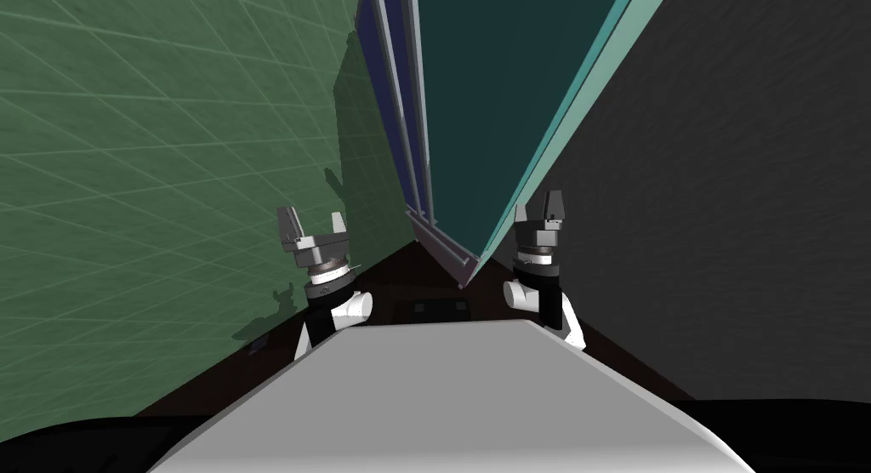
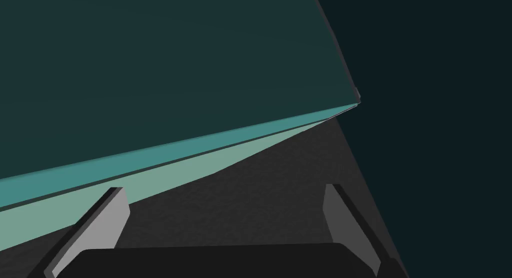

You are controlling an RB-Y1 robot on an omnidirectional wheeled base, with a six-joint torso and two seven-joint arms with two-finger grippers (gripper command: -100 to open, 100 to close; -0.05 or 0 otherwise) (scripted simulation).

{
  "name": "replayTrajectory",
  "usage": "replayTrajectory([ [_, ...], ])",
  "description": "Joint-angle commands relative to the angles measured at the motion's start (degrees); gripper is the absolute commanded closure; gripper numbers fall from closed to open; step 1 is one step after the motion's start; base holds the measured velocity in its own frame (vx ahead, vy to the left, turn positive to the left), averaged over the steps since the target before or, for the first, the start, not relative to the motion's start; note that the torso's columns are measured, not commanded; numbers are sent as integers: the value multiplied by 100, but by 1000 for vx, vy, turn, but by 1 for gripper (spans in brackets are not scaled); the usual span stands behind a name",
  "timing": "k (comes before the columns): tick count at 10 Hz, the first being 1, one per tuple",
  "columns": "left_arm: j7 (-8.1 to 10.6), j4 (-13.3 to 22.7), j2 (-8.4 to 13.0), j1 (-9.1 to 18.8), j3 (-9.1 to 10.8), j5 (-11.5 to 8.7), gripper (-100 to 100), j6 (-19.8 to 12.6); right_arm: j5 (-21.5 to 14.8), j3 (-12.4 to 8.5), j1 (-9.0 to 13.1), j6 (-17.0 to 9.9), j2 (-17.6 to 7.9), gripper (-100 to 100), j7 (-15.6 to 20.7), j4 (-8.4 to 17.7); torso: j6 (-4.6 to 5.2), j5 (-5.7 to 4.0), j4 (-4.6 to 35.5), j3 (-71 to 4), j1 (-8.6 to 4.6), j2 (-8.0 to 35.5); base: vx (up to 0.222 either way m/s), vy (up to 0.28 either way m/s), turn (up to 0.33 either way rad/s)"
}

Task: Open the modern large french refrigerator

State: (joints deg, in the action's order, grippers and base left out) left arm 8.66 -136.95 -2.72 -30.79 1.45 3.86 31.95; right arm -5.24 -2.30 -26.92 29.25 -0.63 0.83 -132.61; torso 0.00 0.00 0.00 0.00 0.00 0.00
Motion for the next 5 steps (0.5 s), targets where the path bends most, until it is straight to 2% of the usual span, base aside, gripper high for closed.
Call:
replayTrajectory([
  [1, 0, 0, 0, 0, 0, 0, 0, 0, 0, 0, 0, 0, 0, 0, 0, 0, 0, 0, 235, -467, 0, 232, 0, 0, 0],
  [5, 0, -1, 0, 0, 0, 0, 0, 0, 0, 0, 0, 0, 0, 0, 0, -1, 0, 0, 1846, -3692, 0, 1845, 0, 0, 0],
])
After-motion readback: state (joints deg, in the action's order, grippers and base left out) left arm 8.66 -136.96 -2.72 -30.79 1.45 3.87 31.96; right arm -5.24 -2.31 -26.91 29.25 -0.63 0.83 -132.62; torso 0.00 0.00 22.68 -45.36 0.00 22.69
